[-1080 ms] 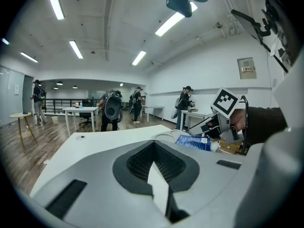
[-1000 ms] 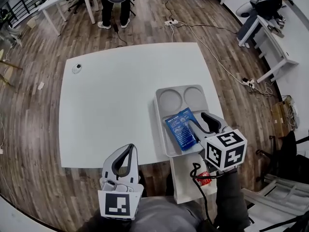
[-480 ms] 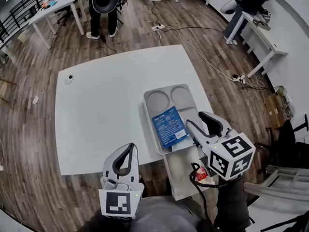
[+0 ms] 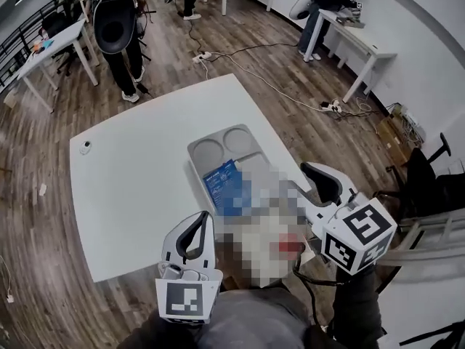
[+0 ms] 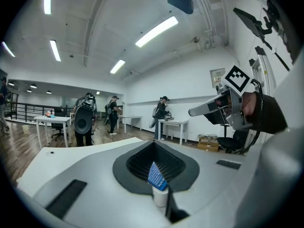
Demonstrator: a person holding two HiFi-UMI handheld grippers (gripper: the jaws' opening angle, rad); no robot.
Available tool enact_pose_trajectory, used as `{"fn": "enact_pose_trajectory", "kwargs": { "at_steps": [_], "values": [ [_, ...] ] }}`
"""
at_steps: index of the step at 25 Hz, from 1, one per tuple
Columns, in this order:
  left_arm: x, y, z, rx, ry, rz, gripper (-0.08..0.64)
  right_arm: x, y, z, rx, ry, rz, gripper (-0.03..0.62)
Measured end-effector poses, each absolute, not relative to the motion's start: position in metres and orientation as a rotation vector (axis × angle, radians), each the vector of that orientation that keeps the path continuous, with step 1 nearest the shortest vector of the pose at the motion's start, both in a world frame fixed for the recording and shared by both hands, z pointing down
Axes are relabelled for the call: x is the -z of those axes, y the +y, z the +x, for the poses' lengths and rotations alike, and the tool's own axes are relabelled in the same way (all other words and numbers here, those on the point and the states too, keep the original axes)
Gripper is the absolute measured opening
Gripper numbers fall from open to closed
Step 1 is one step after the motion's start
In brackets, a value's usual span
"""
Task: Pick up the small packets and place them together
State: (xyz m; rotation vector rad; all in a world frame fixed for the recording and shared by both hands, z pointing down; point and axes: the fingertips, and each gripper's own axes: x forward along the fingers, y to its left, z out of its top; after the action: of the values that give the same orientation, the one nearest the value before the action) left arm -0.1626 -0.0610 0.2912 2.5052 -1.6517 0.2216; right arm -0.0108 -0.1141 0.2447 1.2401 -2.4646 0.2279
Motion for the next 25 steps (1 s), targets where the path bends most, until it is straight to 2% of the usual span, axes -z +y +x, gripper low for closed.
{"fn": "enact_pose_trajectory", "kwargs": {
  "at_steps": [6, 11, 25],
  "values": [
    [-0.283, -0.059, -0.125, -0.153, -1.515, 2.624, -0.005, -0.216, -0.087, 0.02, -0.098, -2.391, 1.329, 0.193],
    [-0.291, -0.055, -0.103, -0.162, -1.415, 2.671, -0.005, -0.24, -0.068, 0.032, -0.15, -2.343, 1.34, 0.193],
    [-0.354, -0.059, -0.09, -0.309, -1.316, 2.584, -0.005, -0.459, 0.01, 0.017, -0.463, -1.947, 0.721, 0.193]
  ]
}}
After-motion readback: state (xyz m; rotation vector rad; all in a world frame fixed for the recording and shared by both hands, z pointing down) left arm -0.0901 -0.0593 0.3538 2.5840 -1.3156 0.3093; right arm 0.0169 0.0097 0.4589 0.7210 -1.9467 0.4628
